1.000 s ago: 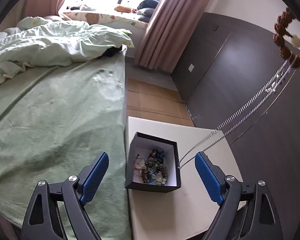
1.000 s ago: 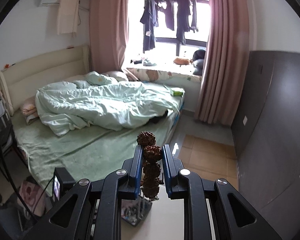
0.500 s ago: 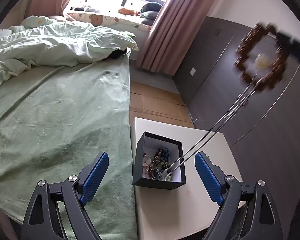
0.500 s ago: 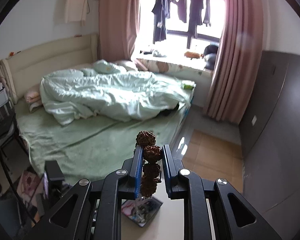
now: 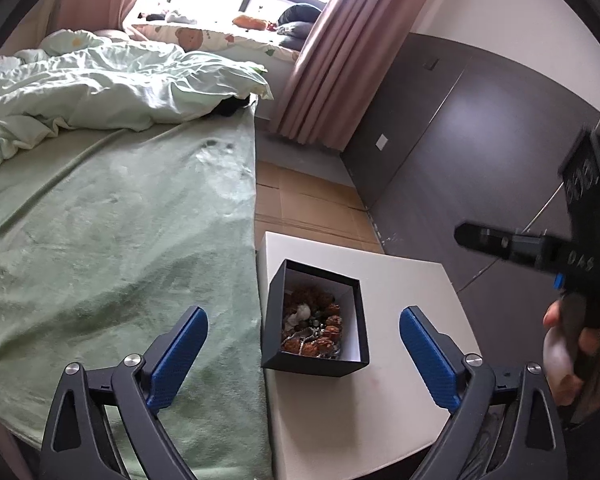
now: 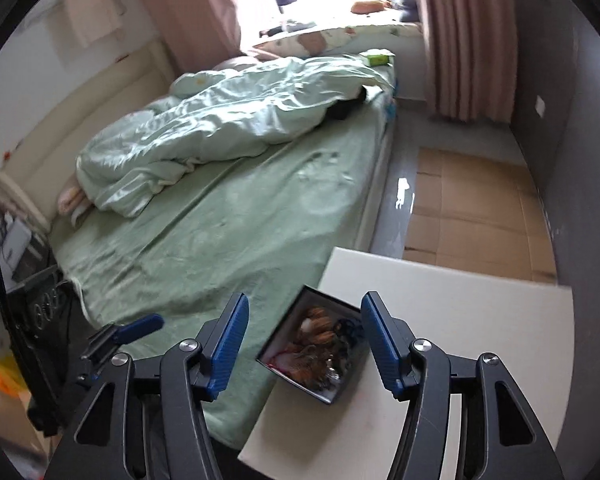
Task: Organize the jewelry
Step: 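Move the right gripper to the small silver ring and grasp it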
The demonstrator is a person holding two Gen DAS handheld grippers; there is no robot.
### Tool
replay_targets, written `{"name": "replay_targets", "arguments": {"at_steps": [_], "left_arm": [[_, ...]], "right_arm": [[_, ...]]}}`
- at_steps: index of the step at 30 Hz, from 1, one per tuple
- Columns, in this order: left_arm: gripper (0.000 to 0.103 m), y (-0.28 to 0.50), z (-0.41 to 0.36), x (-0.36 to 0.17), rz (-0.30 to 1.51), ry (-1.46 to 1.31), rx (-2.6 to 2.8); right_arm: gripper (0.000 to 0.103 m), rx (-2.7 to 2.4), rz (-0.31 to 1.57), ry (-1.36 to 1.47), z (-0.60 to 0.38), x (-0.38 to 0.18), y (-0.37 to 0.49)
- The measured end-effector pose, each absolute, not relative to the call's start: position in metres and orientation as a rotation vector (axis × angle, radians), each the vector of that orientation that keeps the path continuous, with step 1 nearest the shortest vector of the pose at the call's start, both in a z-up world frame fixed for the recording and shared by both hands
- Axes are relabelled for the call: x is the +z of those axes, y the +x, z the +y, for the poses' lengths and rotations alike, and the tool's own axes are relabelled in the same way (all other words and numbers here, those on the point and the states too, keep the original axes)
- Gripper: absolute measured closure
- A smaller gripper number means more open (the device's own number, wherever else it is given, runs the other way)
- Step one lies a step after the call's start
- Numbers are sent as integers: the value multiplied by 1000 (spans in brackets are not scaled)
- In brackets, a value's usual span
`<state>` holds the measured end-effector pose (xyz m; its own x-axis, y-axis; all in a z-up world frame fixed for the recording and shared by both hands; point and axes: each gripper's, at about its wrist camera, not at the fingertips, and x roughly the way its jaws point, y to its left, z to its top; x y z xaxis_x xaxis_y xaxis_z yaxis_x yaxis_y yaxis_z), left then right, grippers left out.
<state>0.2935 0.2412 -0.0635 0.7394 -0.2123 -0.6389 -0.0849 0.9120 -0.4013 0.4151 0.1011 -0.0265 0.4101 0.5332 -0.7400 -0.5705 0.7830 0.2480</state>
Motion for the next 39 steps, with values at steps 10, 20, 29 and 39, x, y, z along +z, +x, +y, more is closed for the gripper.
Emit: {"name": "replay_targets", "arguments": {"at_steps": [10,20,29,39], "left_arm": [[5,306,213,-64,756,-399,-108],[5,325,186,-71,791,-374,-115],[5,346,173,-82,825,-346,-110],[5,374,172,-104,890,-356,-97]], "right_arm": [[43,605,970,46,28,-65,426],[43,560,998,42,-21,-95,444],[52,528,1071,14,-38,-141,470],[76,482,1223,10,-31,-190,512]]}}
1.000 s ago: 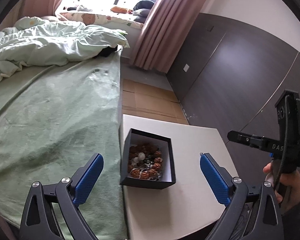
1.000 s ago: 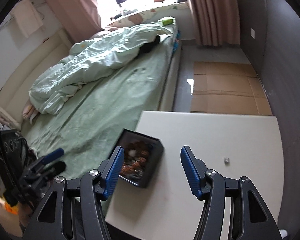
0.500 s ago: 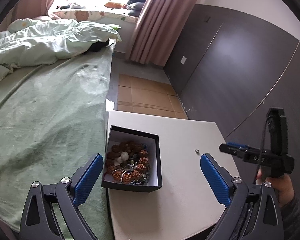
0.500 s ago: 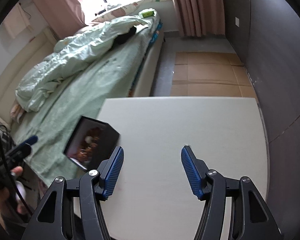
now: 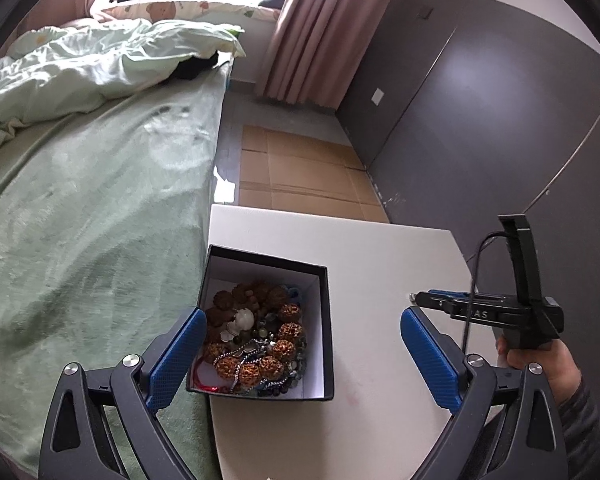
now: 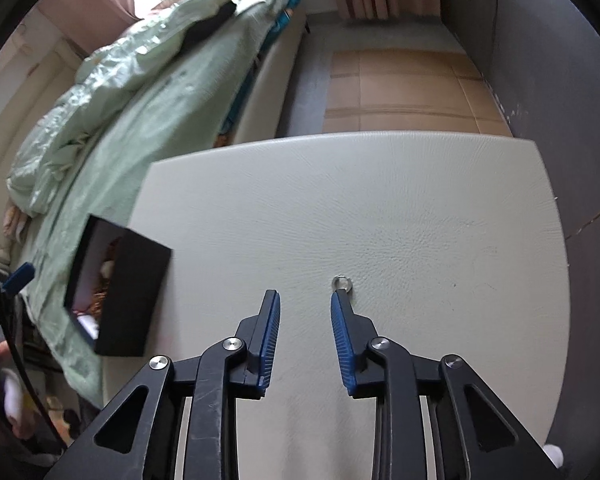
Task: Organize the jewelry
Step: 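Move the right gripper to the small silver ring and grasp it, then carry the silver ring into the black box and open the right gripper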
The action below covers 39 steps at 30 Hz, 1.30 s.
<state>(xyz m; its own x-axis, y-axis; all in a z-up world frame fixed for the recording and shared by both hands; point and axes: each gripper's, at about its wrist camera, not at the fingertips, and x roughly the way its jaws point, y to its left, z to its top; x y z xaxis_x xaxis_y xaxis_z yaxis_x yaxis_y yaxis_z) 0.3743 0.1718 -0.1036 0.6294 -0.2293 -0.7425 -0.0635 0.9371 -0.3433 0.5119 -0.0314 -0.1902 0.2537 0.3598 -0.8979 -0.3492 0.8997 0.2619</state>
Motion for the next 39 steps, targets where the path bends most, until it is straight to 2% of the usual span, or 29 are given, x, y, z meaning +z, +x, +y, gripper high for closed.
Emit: {"name": "replay_targets", "arguments": {"at_steps": [13,15,18,30,39], "left_arm": [[5,388,177,-117,898,-374,-111],[5,389,177,-118,897,-375,-119],[5,389,177,-120,899,-366,-119],[5,384,176,-120,923,-350,-124],[5,368,184,-107,893,-370,-107]], "right_arm": [[76,367,1249,-114,-19,-209,527],[87,326,1241,-161,-14,-209,524],[88,271,1210,-234,-6,-209,516],[89,286,1156,-74,-25,-198,492],[89,350,1073,-29,-24,-150,477]]}}
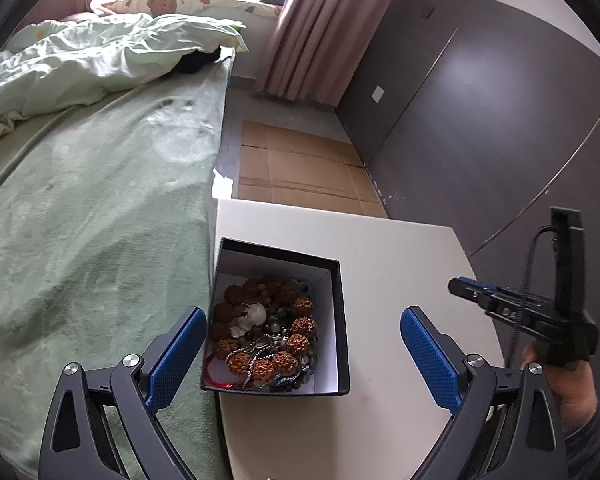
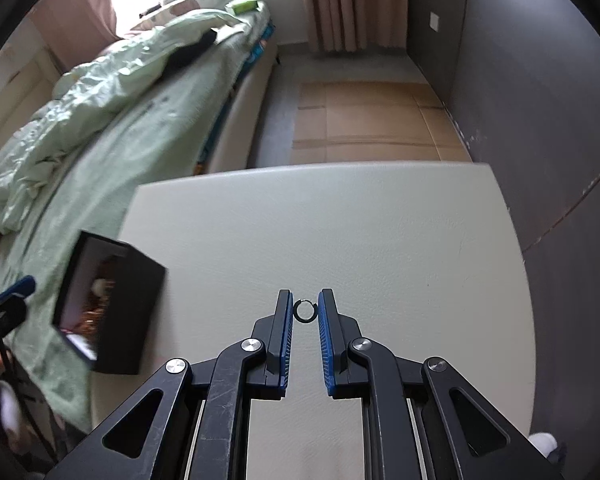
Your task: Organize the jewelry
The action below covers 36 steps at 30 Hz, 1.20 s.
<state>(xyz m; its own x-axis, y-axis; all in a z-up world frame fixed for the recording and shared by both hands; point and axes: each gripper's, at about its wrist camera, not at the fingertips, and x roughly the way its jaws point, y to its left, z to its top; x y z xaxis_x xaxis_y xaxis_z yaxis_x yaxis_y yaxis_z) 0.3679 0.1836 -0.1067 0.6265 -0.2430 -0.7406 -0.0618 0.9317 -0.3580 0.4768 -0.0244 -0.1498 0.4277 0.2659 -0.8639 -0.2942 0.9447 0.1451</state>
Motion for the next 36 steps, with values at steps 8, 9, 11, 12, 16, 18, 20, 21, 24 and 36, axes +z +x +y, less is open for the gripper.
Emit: {"name": "replay_targets", "arguments": {"at_steps": [8,9,11,12,16,18,20,21,24,36], "left_arm": [[5,352,191,-96,877,-397,-101],[5,349,193,-94,873,-401,-95],[5,345,197,-92,867,-410,-87],[5,344,200,-91,864,-415,-82],[5,335,213,-88,848,-433,-55],[5,329,222,-87,839,-444,-34],[5,324,230,-87,834,-454,-16],[5,321,235,-88,832,-461,-6],[5,314,247,-89,829,-474,19],[5,303,257,-86,822,-472,38]], "right_arm": [[89,475,1026,-34,8,-112,459],[89,490,1024,-33,13,-110,458],[89,524,1016,-40,24,-103,455],[89,541,1013,-44,30,-101,454],[89,606,1016,-50,53,-97,448],[89,632,1021,-55,65,-97,446],[89,661,1026,-58,76,-96,444],[89,675,1029,-60,82,-97,444],[89,716,1039,-66,102,-98,441],[48,780,1068,18,119,-99,439]]}}
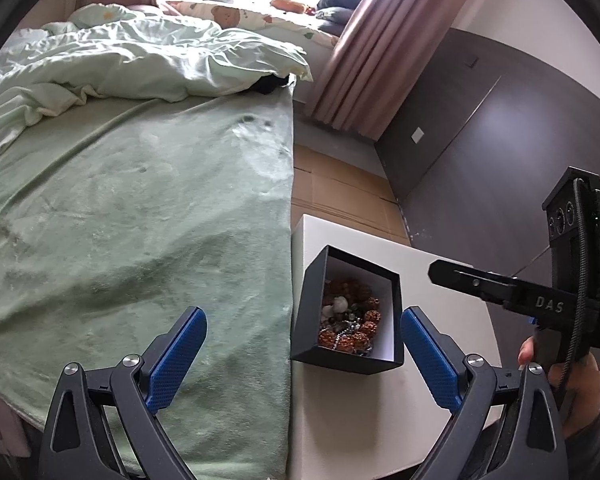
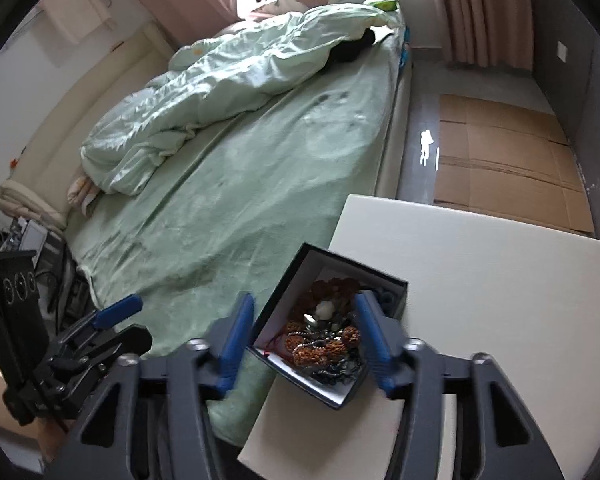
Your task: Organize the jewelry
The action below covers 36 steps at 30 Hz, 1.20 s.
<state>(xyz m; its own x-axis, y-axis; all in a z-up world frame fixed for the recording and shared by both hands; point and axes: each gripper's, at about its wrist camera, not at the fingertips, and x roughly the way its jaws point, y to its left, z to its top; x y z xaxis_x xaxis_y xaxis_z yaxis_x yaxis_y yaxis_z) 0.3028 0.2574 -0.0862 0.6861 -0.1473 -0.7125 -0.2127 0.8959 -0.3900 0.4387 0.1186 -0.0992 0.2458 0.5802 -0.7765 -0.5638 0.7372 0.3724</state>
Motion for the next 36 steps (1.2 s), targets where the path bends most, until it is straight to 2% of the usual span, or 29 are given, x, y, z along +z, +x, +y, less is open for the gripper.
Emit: {"name": "replay_targets", "arguments": {"at_steps": [7,9,13,17,23,27,29,33,36], "left_arm": [[5,303,239,-79,816,-454,-3],[5,302,232,-75,810,-444,-15],[5,300,215,-68,796,-422,-52],[5,296,195,-60,783,-386,-71],[5,286,169,-48,773,-345,-101],[5,272,150,-40,765,-315,-129],[0,264,141,-36,760,-302,-141],[0,245,122,-26,739,-273,-151],[0,229,110,-20,721,-260,-155]], "right_arm": [[48,731,1054,54,84,-90,433],[40,705,1042,66,70,-87,428],[35,659,1011,83,45,-79,415],[22,608,973,100,19,-72,398],[8,538,925,151,-24,-62,370],[8,480,885,164,-48,-55,351],[8,460,866,174,-59,-51,339],[0,444,841,177,-76,-45,317],[0,433,819,185,-89,-42,299]]}}
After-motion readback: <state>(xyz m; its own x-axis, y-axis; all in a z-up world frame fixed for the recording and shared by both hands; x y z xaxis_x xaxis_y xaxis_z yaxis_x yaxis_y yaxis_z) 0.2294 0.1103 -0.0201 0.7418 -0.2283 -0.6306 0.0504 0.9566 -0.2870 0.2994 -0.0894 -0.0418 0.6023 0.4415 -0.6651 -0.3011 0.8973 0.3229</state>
